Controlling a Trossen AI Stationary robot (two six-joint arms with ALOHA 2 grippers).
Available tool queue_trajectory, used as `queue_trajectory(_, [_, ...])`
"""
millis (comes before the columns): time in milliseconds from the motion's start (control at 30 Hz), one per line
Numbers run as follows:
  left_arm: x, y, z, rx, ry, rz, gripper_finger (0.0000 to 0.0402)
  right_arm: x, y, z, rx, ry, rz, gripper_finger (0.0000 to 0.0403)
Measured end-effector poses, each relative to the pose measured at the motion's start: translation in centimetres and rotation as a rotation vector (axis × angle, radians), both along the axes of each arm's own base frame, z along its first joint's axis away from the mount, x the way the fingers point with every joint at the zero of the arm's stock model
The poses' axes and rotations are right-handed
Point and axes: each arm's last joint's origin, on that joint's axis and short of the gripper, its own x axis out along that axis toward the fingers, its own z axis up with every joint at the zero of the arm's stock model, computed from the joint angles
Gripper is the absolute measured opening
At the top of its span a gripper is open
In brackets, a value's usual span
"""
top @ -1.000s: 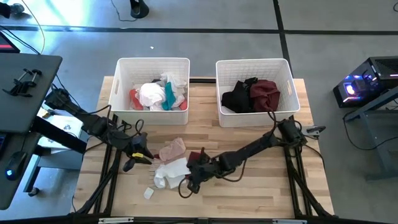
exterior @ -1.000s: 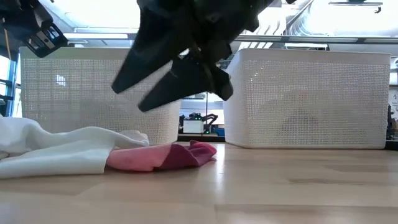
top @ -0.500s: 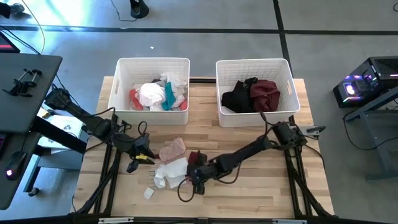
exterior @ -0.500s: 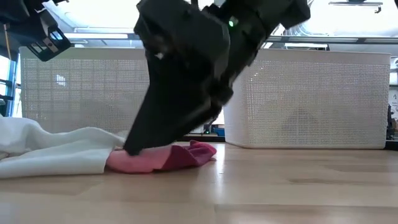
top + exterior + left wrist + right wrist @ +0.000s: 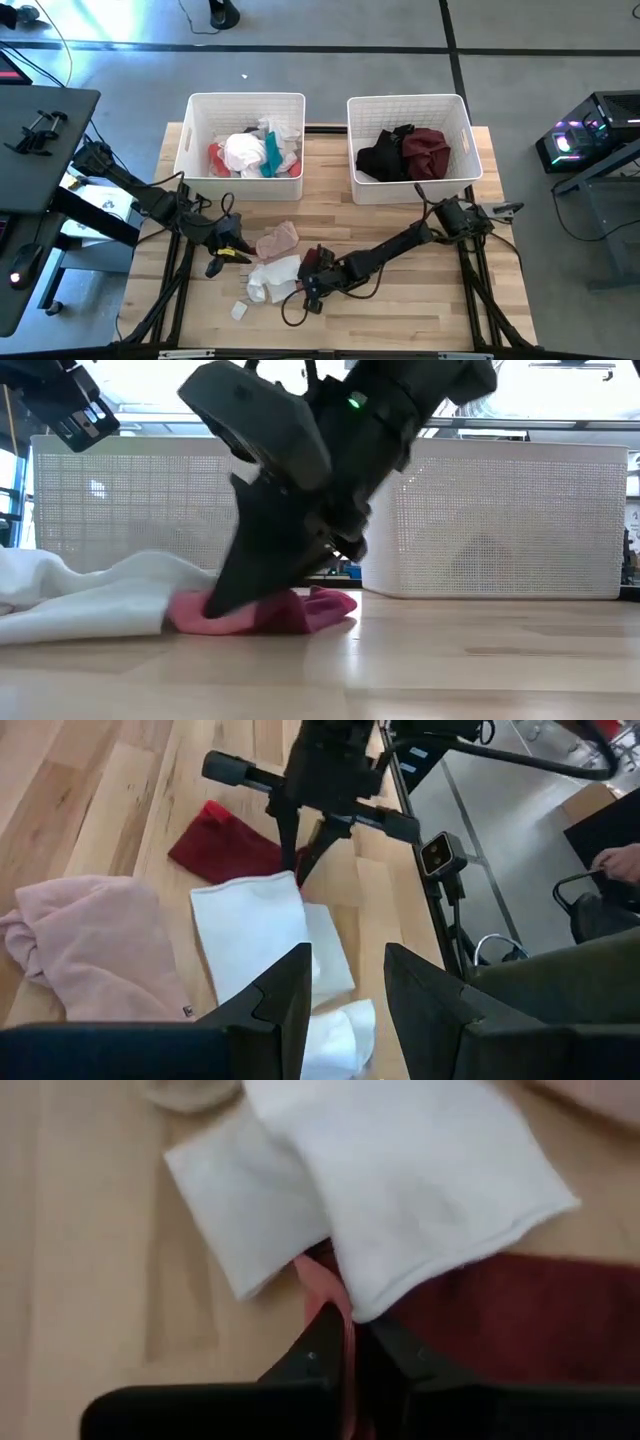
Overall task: Sort clothes
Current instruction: Put the dark red sock into the right white laundry bin
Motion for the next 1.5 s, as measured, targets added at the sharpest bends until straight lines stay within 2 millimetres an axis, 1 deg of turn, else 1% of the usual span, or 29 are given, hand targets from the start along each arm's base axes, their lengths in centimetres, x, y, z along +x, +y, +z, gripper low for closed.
queue_trajectory(100, [0.1, -0.1, 0.2, -0.009, -0.018, 0.0, 0.0115, 0.5, 0.4, 2.2, -0.029, -0.033, -0.011, 0.0017])
queue_trajectory(167, [0.2, -0.1, 0.3, -0.017, -0.034, 0.001, 0.0115, 0.6, 0.6, 4.2, -0.051, -0.055, -0.01, 0.0009])
queue_trajectory(300, [0.3, -0.2, 0.6, 0.001, -0.084, -0.013, 0.0115, 0.4, 0.8, 6.9, -0.112, -0.033, -0.015, 0.0007])
queue_trajectory(433, [0.5, -0.2, 1.0, 0.07, -0.161, -0.048, 0.0115, 0.3, 1.0, 9.8, -0.151, -0.002, -0.002, 0.0005])
queue_trajectory(600, [0.9, -0.4, 2.0, 0.142, -0.302, -0.105, 0.0115, 0.3, 0.8, 14.0, -0.207, -0.022, -0.02, 0.0005])
queue_trajectory(700, [1.1, -0.6, 2.8, 0.218, -0.425, -0.145, 0.0115, 0.6, 0.6, 17.0, -0.247, -0.113, -0.033, 0.0004])
queue_trajectory(767, [1.2, -0.5, 3.3, 0.254, -0.496, -0.147, 0.0119, 0.8, 0.3, 18.6, -0.276, -0.168, -0.045, 0.0004])
queue_trajectory(833, [1.4, -0.4, 3.6, 0.285, -0.537, -0.125, 0.0129, 1.2, -0.1, 19.7, -0.299, -0.215, -0.048, 0.0004])
queue_trajectory(933, [1.9, -0.1, 3.7, 0.308, -0.545, -0.074, 0.0152, 1.6, -0.7, 21.2, -0.311, -0.279, -0.043, 0.0004])
queue_trajectory(1033, [2.5, 0.1, 3.5, 0.319, -0.542, -0.033, 0.0174, 1.9, -1.1, 22.1, -0.326, -0.331, -0.034, 0.0004])
queue_trajectory(1100, [2.8, 0.2, 3.3, 0.312, -0.527, -0.009, 0.0184, 1.8, -1.3, 22.8, -0.372, -0.331, -0.054, 0.0004])
queue_trajectory(1167, [2.9, 0.2, 3.4, 0.29, -0.533, 0.009, 0.0189, 0.9, -1.6, 23.9, -0.448, -0.315, -0.15, 0.0003])
queue_trajectory(1233, [2.9, 0.2, 3.6, 0.26, -0.536, 0.022, 0.019, -1.2, -2.2, 25.8, -0.49, -0.339, -0.276, 0.0002])
queue_trajectory(1267, [2.8, 0.2, 3.7, 0.248, -0.537, 0.026, 0.0189, -2.6, -2.6, 26.9, -0.495, -0.345, -0.332, 0.0002])
queue_trajectory(1367, [2.8, 0.3, 3.7, 0.245, -0.539, 0.038, 0.0185, -7.2, -4.8, 30.4, -0.48, -0.336, -0.468, 0.0002])
queue_trajectory(1433, [2.8, 0.3, 3.7, 0.261, -0.537, 0.046, 0.0182, -10.0, -6.8, 31.9, -0.5, -0.311, -0.554, 0.0002])
queue_trajectory(1500, [2.8, 0.4, 3.7, 0.275, -0.538, 0.057, 0.018, -12.3, -9.2, 32.9, -0.515, -0.271, -0.637, 0.0001])
